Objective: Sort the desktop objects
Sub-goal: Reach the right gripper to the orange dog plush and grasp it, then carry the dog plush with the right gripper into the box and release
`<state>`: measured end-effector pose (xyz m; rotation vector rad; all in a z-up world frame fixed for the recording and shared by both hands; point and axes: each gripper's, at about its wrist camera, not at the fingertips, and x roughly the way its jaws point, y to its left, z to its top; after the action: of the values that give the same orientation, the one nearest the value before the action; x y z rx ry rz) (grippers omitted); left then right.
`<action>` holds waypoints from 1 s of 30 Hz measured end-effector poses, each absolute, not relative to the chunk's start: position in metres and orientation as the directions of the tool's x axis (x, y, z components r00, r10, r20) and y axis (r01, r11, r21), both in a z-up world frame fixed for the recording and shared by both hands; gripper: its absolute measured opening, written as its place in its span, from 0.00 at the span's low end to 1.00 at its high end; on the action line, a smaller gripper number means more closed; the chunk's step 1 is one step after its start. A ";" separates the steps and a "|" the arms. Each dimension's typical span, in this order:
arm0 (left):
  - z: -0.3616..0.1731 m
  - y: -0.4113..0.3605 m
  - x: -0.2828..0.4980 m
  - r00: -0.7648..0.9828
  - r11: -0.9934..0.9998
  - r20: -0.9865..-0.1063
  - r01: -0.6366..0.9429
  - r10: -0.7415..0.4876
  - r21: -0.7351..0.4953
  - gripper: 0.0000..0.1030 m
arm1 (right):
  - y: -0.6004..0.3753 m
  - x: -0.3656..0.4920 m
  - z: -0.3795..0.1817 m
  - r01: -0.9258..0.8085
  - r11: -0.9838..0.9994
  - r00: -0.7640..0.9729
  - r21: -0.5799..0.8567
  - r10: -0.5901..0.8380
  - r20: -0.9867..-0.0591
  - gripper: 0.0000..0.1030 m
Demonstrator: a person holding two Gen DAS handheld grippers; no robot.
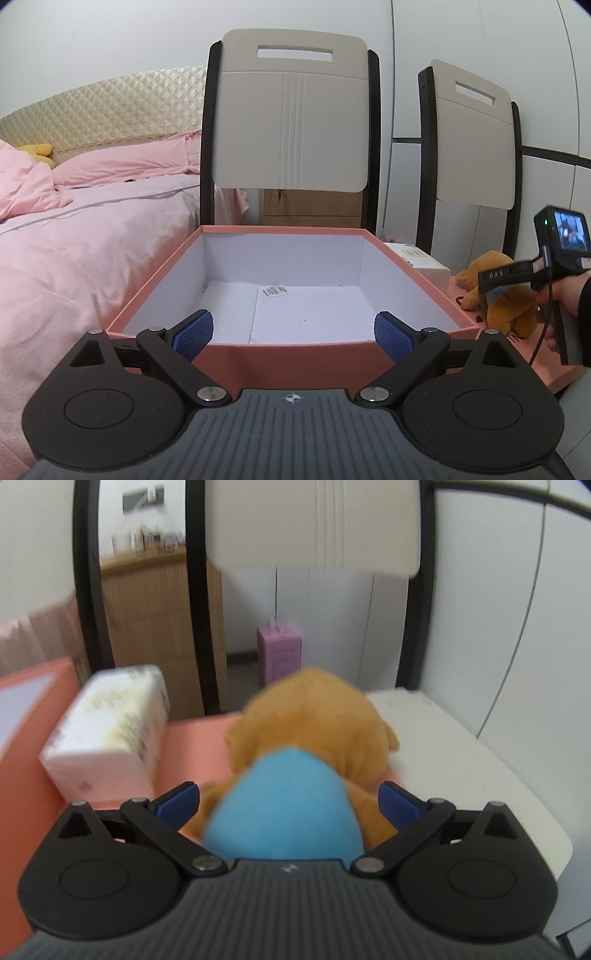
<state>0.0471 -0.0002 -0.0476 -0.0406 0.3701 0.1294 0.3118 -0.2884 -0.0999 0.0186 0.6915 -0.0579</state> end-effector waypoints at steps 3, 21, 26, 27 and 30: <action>-0.047 -0.001 0.047 0.925 0.991 -0.361 -0.136 0.122 -0.015 0.93 | -0.296 0.312 -0.107 0.054 0.998 0.761 0.029 -0.023 -0.649 0.88; -0.042 0.003 0.044 0.931 0.982 -0.324 -0.186 0.170 -0.021 0.93 | -0.173 0.286 0.051 -0.386 0.910 0.794 0.155 0.413 -0.446 0.66; -0.041 0.003 0.042 0.932 0.978 -0.306 -0.207 0.192 -0.015 0.93 | -0.101 0.308 0.019 -0.486 0.857 0.651 0.173 0.486 -0.583 0.66; -0.041 0.004 0.042 0.932 0.977 -0.304 -0.213 0.198 -0.016 0.93 | -0.089 0.313 0.010 -0.492 0.855 0.632 0.162 0.479 -0.609 0.66; -0.043 0.007 0.044 0.927 0.973 -0.308 -0.230 0.213 -0.019 0.93 | -0.062 0.327 -0.016 -0.499 0.855 0.581 0.140 0.450 -0.678 0.66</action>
<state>0.0442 0.0073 -0.0430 -0.0547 0.3095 0.2272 0.3275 -0.0616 -0.0161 -0.0686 0.7720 0.5552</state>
